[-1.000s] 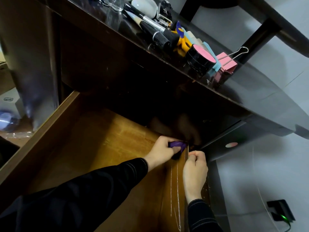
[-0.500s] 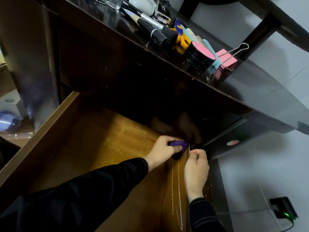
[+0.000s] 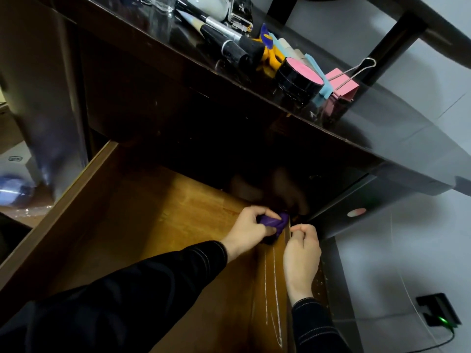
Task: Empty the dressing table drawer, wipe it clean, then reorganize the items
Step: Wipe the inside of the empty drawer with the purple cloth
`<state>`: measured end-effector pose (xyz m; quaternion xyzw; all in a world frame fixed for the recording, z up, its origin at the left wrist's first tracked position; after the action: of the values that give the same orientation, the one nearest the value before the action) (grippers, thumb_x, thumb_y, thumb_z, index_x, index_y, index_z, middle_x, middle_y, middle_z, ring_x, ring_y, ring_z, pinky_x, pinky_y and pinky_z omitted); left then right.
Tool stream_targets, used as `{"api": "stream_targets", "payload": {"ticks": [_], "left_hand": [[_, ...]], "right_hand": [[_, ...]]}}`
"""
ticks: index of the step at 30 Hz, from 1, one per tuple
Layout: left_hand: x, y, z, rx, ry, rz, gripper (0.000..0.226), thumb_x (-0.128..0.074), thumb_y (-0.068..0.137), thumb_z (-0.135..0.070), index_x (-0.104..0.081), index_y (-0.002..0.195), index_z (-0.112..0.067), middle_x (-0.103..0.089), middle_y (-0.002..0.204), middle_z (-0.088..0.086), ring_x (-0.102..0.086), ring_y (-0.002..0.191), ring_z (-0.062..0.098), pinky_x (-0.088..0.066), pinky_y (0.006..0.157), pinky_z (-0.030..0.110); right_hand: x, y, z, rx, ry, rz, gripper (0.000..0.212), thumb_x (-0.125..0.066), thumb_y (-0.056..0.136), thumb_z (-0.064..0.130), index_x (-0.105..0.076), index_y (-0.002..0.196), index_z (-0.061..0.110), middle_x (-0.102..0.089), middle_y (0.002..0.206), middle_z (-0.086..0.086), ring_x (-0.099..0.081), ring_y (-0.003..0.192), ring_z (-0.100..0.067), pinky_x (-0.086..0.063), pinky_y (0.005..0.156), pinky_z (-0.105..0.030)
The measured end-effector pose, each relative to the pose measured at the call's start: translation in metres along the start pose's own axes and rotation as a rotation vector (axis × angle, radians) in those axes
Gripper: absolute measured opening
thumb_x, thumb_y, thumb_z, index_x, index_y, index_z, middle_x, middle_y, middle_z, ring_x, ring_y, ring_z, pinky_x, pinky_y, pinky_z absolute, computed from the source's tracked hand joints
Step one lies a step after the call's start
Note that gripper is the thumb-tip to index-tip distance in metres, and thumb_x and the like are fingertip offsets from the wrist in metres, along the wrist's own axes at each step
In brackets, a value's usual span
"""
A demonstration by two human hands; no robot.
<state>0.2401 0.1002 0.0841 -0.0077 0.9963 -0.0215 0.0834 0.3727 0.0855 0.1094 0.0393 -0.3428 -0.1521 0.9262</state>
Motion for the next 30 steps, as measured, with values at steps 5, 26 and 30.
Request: {"api": "stream_targets", "payload": {"ticks": [5, 26, 30], "left_hand": [[0.007, -0.01, 0.031, 0.213, 0.275, 0.091, 0.027, -0.064, 0.085, 0.009, -0.068, 0.104, -0.01, -0.064, 0.121, 0.009, -0.058, 0.118, 0.024, -0.044, 0.108, 0.036], [0.0, -0.008, 0.003, -0.039, 0.149, -0.009, 0.029, -0.072, 0.081, 0.005, -0.075, 0.1, -0.016, -0.062, 0.114, 0.004, -0.061, 0.105, 0.018, -0.047, 0.101, 0.026], [0.01, -0.02, 0.031, 0.216, 0.279, 0.136, 0.03, -0.065, 0.085, 0.01, -0.074, 0.106, -0.009, -0.066, 0.117, 0.005, -0.06, 0.114, 0.019, -0.045, 0.108, 0.034]], "right_hand": [[-0.001, -0.001, -0.001, -0.004, -0.006, 0.001, 0.022, -0.042, 0.103, 0.014, -0.057, 0.096, 0.027, -0.061, 0.077, 0.001, -0.057, 0.064, -0.015, -0.038, 0.057, -0.027], [-0.001, 0.0, -0.001, -0.015, 0.038, -0.01, 0.019, -0.042, 0.103, 0.013, -0.059, 0.1, 0.021, -0.061, 0.086, 0.004, -0.058, 0.077, -0.01, -0.039, 0.061, -0.027], [-0.001, 0.0, -0.004, -0.008, 0.023, -0.005, 0.019, -0.041, 0.104, 0.016, -0.058, 0.101, 0.023, -0.062, 0.082, 0.001, -0.06, 0.073, -0.015, -0.04, 0.059, -0.027]]}}
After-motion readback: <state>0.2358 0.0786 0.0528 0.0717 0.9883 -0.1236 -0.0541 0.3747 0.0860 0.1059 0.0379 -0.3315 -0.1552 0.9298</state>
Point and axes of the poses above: each hand's wrist, its own y-axis towards the middle knuckle, its own x-axis out of the back of the hand, z = x × y, the point moved 1 cm from there along y, towards the middle knuckle
